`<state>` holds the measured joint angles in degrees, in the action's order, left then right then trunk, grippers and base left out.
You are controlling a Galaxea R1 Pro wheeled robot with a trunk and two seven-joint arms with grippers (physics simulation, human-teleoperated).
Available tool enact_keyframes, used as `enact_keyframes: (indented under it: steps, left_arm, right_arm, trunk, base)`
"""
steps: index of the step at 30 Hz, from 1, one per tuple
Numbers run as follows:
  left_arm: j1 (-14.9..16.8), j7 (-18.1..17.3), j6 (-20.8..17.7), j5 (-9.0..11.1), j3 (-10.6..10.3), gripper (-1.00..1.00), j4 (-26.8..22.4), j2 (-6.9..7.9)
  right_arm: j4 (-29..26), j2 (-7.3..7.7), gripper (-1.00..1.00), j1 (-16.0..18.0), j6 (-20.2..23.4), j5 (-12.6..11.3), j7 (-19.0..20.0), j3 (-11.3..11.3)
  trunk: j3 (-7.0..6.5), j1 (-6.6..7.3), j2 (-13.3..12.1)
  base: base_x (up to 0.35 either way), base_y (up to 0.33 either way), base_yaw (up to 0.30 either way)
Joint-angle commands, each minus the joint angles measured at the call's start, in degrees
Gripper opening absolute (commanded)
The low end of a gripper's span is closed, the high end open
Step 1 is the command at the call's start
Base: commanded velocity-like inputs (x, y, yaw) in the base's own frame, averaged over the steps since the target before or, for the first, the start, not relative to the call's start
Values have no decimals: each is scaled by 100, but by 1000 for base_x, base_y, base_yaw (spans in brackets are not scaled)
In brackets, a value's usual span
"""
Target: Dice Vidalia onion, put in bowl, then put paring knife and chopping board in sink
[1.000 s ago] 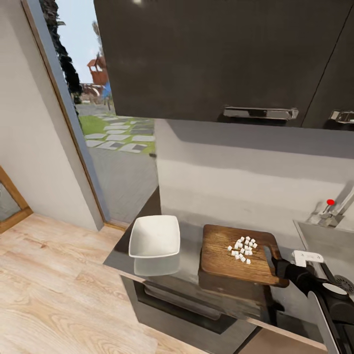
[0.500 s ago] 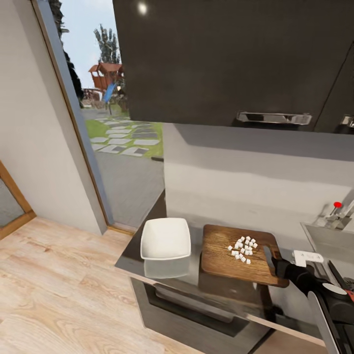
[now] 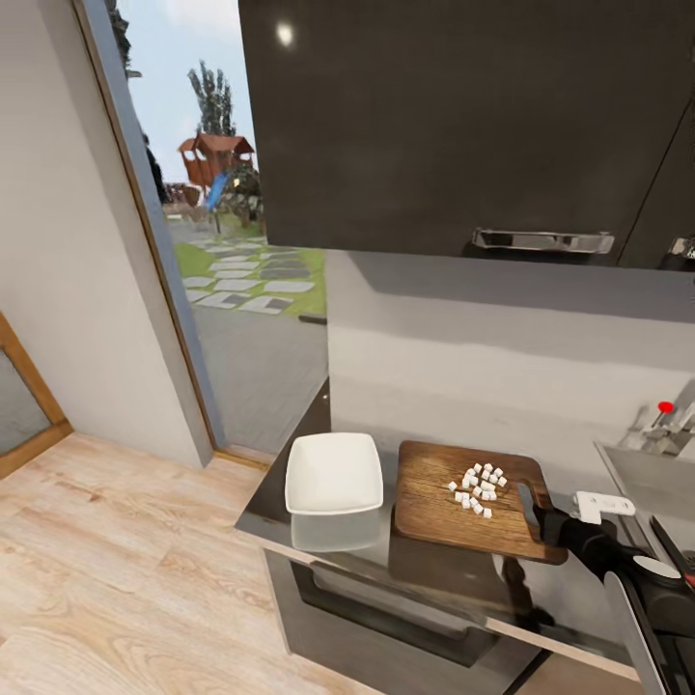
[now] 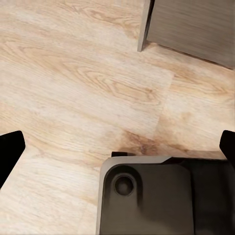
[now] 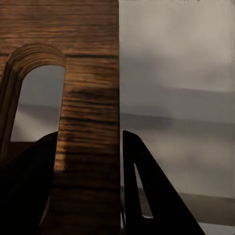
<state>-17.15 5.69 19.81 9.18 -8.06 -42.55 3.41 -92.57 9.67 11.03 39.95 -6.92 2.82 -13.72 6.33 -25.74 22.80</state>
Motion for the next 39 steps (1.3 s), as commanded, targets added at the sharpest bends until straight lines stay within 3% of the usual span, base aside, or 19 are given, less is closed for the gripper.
enact_keyframes:
  steps: [1, 28, 39]
  left_arm:
    - [1, 47, 14, 58, -46, 100, -7, 10]
    - [1, 46, 14, 58, -46, 100, -7, -19]
    - [1, 46, 14, 55, -46, 100, -7, -23]
  right_arm:
    - [-6, 0, -100, 5, 30, -38, 8, -7]
    - [-15, 10, -100, 5, 39, -38, 0, -7]
    - [-15, 17, -100, 5, 39, -38, 0, -7]
  trunk:
    - [2, -4, 11]
    - [-241, -4, 11]
    - [-254, -4, 11]
  base:
    - [0, 0, 0]
    - [0, 163, 0]
    - [8, 202, 0]
